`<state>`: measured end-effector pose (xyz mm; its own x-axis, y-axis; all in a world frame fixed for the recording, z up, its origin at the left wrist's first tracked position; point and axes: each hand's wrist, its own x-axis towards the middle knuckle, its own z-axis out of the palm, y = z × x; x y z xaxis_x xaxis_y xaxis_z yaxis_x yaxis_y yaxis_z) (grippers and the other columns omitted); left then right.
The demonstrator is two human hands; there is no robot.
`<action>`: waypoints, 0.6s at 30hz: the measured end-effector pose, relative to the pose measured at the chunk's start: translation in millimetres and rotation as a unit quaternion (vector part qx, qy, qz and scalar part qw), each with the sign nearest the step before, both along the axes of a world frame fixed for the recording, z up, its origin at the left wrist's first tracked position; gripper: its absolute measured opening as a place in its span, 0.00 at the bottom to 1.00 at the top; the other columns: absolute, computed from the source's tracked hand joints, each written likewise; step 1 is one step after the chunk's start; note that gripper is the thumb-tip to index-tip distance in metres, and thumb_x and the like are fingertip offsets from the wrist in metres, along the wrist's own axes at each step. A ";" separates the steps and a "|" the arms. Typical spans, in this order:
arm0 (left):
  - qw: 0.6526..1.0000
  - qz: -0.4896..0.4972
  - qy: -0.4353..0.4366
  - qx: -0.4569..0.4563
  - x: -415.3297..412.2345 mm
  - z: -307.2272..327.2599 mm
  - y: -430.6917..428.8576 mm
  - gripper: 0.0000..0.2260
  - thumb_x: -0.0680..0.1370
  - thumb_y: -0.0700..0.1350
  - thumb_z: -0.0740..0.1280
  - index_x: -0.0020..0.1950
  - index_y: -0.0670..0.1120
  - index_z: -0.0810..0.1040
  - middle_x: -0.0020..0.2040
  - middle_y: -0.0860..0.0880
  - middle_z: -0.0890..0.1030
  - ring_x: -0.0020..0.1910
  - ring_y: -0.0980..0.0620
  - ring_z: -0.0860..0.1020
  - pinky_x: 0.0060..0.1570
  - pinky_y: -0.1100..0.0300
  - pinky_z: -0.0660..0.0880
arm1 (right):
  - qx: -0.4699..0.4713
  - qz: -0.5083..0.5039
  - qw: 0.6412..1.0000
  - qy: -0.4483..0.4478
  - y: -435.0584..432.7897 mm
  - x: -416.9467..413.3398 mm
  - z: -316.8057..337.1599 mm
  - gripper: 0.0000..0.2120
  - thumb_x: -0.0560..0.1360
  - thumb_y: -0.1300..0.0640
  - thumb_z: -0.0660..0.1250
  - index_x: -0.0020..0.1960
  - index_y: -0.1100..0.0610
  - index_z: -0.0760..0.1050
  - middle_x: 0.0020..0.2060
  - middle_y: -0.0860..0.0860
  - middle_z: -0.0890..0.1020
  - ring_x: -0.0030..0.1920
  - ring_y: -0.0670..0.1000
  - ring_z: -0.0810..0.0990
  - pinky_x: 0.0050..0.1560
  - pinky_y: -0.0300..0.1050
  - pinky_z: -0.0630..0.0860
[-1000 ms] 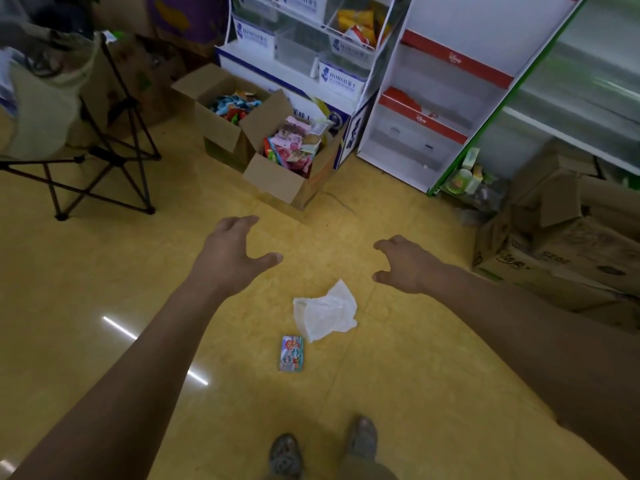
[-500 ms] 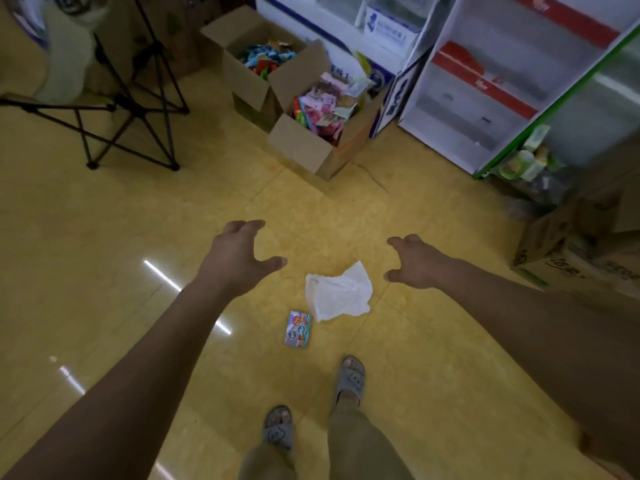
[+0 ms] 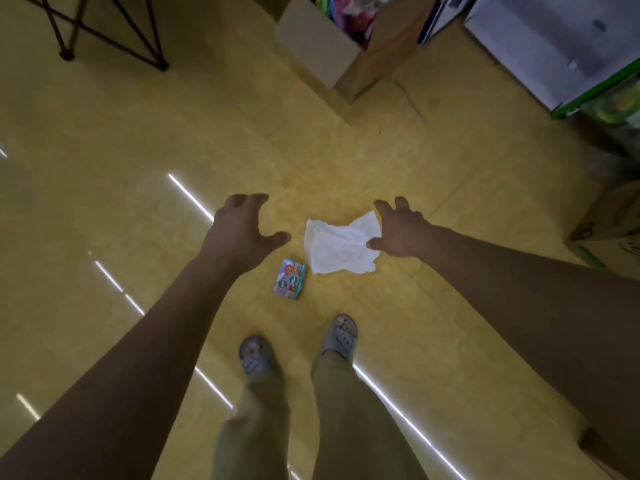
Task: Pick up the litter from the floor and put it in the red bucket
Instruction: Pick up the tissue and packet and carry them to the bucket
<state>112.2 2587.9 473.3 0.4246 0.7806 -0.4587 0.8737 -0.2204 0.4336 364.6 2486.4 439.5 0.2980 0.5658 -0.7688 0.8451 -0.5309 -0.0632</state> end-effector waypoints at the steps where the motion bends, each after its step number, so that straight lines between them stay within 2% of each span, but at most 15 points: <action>1: 1.000 0.003 0.001 -0.003 3.1 -12.4 1.3 0.37 0.69 0.58 0.75 0.74 0.48 0.67 0.72 0.42 0.68 0.68 0.44 0.70 0.65 0.53 0.68 | 0.002 0.006 1.000 -0.001 3.2 1.1 -10.6 0.43 0.75 0.42 0.67 0.79 0.53 0.46 0.76 0.62 0.49 0.70 0.68 0.64 0.66 0.55 0.66; 8: 0.999 0.014 0.014 -0.042 11.4 -131.4 -1.5 0.37 0.69 0.58 0.75 0.74 0.49 0.67 0.71 0.42 0.69 0.69 0.44 0.69 0.65 0.53 0.67 | -0.012 0.019 1.000 0.007 16.5 -1.5 -112.9 0.43 0.74 0.41 0.68 0.78 0.54 0.48 0.75 0.62 0.53 0.69 0.68 0.65 0.65 0.56 0.67; 14: 0.994 0.006 0.048 -0.098 1.1 -260.7 -24.8 0.36 0.69 0.57 0.75 0.73 0.50 0.68 0.69 0.41 0.70 0.67 0.43 0.70 0.64 0.54 0.68 | -0.022 0.019 0.999 0.020 6.3 -14.7 -239.5 0.47 0.73 0.40 0.69 0.79 0.52 0.43 0.77 0.61 0.45 0.74 0.66 0.58 0.70 0.55 0.62; 18: 0.992 0.003 0.059 -0.111 -7.6 -334.5 -34.1 0.37 0.68 0.59 0.75 0.73 0.49 0.68 0.68 0.40 0.70 0.66 0.41 0.71 0.64 0.52 0.68 | -0.032 -0.002 0.999 0.015 -1.7 -26.0 -322.4 0.51 0.70 0.37 0.71 0.79 0.50 0.42 0.77 0.60 0.42 0.70 0.70 0.64 0.69 0.58 0.65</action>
